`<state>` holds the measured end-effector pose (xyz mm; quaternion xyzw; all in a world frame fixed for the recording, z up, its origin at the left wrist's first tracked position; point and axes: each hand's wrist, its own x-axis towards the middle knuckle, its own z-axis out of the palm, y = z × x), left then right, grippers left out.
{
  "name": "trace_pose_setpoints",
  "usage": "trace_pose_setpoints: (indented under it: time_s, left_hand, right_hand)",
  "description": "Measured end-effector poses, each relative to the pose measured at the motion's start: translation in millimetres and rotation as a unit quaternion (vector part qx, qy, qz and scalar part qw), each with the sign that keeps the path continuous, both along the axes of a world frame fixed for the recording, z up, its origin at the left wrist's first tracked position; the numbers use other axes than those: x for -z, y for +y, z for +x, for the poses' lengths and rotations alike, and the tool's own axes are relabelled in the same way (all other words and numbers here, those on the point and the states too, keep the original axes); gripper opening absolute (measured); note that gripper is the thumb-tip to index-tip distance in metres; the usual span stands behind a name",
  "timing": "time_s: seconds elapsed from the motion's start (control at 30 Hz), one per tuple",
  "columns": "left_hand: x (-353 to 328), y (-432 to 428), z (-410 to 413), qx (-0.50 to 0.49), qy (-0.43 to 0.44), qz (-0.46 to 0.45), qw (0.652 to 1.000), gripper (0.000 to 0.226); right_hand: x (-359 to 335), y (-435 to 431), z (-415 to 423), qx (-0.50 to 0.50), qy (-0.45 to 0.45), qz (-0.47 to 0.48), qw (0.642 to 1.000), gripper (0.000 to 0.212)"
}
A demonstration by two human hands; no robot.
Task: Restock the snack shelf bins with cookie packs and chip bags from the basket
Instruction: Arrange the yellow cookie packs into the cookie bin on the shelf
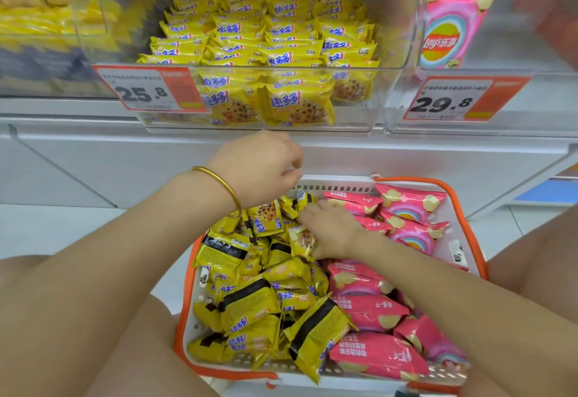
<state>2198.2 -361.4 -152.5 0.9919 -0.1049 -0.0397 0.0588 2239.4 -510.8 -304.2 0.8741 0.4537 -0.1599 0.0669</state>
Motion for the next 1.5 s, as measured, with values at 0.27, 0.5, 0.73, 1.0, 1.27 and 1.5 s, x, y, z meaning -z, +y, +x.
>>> trace_pose_setpoints:
  time_s: [0.27, 0.5, 0.73, 1.0, 1.27, 1.5]
  left_hand:
    - [6.1, -14.2, 2.0, -0.061, 0.158, -0.079, 0.982, 0.056]
    - [-5.5, -34.6, 4.4, -0.073, 0.150, -0.221, 0.961, 0.040]
    - [-31.0, -15.5, 12.0, -0.028, 0.088, -0.187, 0.978, 0.031]
    - [-61.8, -12.4, 14.8, -0.019, -0.090, -0.390, 0.916, 0.023]
    - [-51.4, 3.3, 35.1, -0.046, -0.289, -0.182, 0.939, 0.032]
    - [-45.6, -1.1, 42.7, -0.025, -0.199, -0.013, 0.980, 0.042]
  right_hand:
    - [-80.8, -38.7, 7.4, 0.394, 0.458, 0.344, 0.719, 0.054]
    - [-114.5, -46.9, -1.2, 0.411, 0.640, 0.464, 0.455, 0.032]
    - [-145.5, -70.9, 8.9, 0.352, 0.262, 0.510, 0.740, 0.047]
    - [-235.6, -38.5, 23.1, 0.123, 0.011, 0.249, 0.960, 0.036]
    - [-284.6, 1.8, 64.5, 0.226, -0.187, 0.264, 0.919, 0.025]
    - [-284.4, 43.2, 80.5, 0.191, -0.145, -0.014, 0.971, 0.023]
